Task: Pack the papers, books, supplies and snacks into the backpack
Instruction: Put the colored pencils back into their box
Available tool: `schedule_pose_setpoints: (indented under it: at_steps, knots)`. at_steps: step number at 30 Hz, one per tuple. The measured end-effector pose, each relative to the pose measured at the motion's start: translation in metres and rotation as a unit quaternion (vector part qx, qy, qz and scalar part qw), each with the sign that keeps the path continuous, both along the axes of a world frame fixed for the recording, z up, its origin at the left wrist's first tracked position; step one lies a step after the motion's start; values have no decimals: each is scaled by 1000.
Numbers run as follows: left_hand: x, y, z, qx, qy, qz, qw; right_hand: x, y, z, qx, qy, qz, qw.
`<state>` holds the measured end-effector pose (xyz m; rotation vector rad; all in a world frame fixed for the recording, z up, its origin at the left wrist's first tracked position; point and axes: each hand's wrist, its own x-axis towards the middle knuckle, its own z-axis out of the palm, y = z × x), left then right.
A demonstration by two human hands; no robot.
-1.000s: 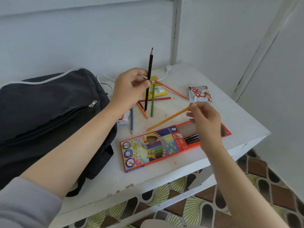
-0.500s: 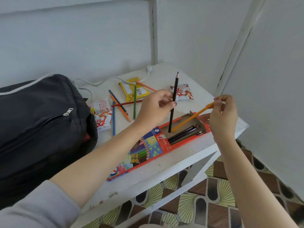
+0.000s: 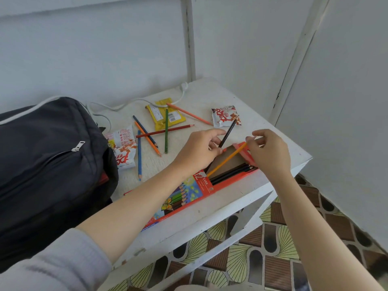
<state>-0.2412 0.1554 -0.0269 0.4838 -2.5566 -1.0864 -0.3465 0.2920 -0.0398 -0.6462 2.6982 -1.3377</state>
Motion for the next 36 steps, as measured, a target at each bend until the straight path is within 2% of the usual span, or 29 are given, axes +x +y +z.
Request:
schedule_pose_setpoints:
  at_steps: [3,6,8,11,15,25,29,36]
  knots:
    - [1,1,-5,-7,-9,-1,1000,5,5,-1,34,-12,67,997]
    - [2,2,-10,-18,-17,-4,1000,6,13,-3,139,28,115,983]
    - [3,2,-14,-23,-13,-4,1000,7,18,-4,171,54,118,977]
    - [5,3,-17,-24,-5,-3,1000,8,19,-4,140,81,109,981]
    - [8,2,-19,-35,3,-8,999,5,21,-7,70,124,51,988]
    - [25,11,-16,-140,5,-55,989,-4,25,-29,78,169,9,982]
    - [31,11,-20,-207,36,-81,974,-2,28,-34,80,206,21,975]
    - [39,9,-33,-242,61,-58,967,3,31,-43,86,277,58,955]
